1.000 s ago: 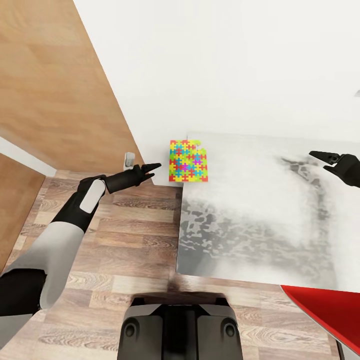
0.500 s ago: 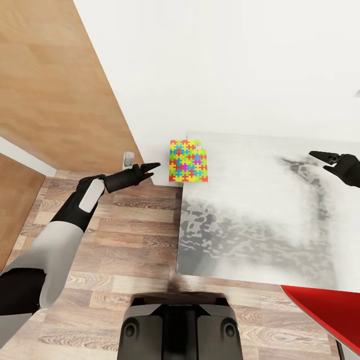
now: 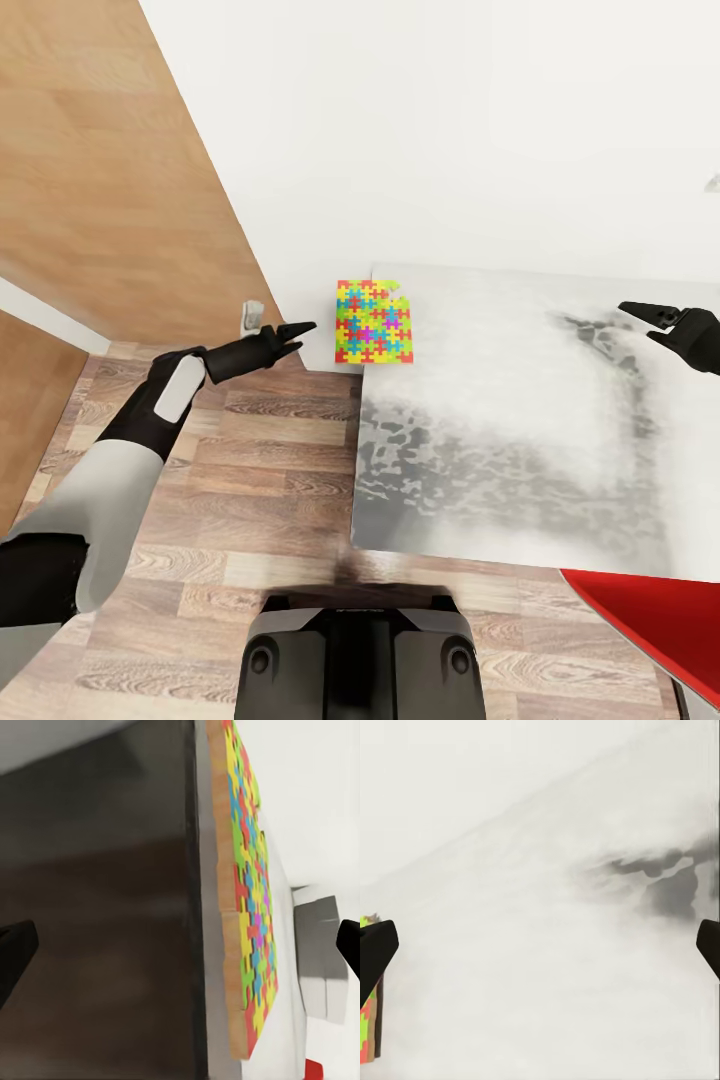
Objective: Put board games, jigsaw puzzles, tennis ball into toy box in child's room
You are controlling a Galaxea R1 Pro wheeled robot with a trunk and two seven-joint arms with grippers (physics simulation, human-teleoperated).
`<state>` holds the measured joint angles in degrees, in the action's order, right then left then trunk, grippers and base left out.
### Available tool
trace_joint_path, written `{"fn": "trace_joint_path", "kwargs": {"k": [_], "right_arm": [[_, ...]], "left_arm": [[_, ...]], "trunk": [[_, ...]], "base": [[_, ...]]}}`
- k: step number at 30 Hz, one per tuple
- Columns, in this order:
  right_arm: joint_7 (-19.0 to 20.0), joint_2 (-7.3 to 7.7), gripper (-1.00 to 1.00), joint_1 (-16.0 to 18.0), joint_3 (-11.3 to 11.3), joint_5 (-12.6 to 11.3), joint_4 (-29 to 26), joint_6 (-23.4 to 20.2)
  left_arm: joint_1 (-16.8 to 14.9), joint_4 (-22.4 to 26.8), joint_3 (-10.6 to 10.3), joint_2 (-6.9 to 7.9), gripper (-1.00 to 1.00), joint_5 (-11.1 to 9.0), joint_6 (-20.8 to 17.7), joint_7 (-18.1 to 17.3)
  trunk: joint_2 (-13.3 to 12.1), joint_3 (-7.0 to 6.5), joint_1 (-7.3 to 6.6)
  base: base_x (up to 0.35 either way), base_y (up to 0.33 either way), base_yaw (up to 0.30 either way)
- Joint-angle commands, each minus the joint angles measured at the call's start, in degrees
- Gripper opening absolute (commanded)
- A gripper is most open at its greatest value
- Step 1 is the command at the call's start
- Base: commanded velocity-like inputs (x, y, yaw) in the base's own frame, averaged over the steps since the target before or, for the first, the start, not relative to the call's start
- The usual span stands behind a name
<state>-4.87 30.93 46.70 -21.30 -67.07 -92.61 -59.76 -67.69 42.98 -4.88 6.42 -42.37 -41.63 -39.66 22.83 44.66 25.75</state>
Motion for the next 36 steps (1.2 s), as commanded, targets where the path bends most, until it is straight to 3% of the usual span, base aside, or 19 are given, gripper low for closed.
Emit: {"fn": "trace_joint_path", "kwargs": {"k": [1,11,36], "right_arm": [[-0.5,0.0,1.0,0.1,0.0,-0.5,0.0,-0.2],[-0.5,0.09,1.0,0.1,-0.1,-0.5,0.0,-0.2],[-0.5,0.38,1.0,0.0,0.0,-0.5,0.0,-0.2]], "left_arm": [[-0.1,0.0,-0.1,0.11,1.0,-0.4,-0.2,0.1],[-0.1,-0.1,-0.1,0.3,1.0,-0.4,0.3,0.0],[-0.2,-0.1,0.0,0.36,1.0,-0.5,0.5,-0.1]], "trunk": [[0.1,0.07,0.03],[0.1,0.07,0.03],[0.1,0.07,0.03]], "base": [[0.0,0.0,-0.142],[0.0,0.0,-0.158],[0.0,0.0,-0.065]]}}
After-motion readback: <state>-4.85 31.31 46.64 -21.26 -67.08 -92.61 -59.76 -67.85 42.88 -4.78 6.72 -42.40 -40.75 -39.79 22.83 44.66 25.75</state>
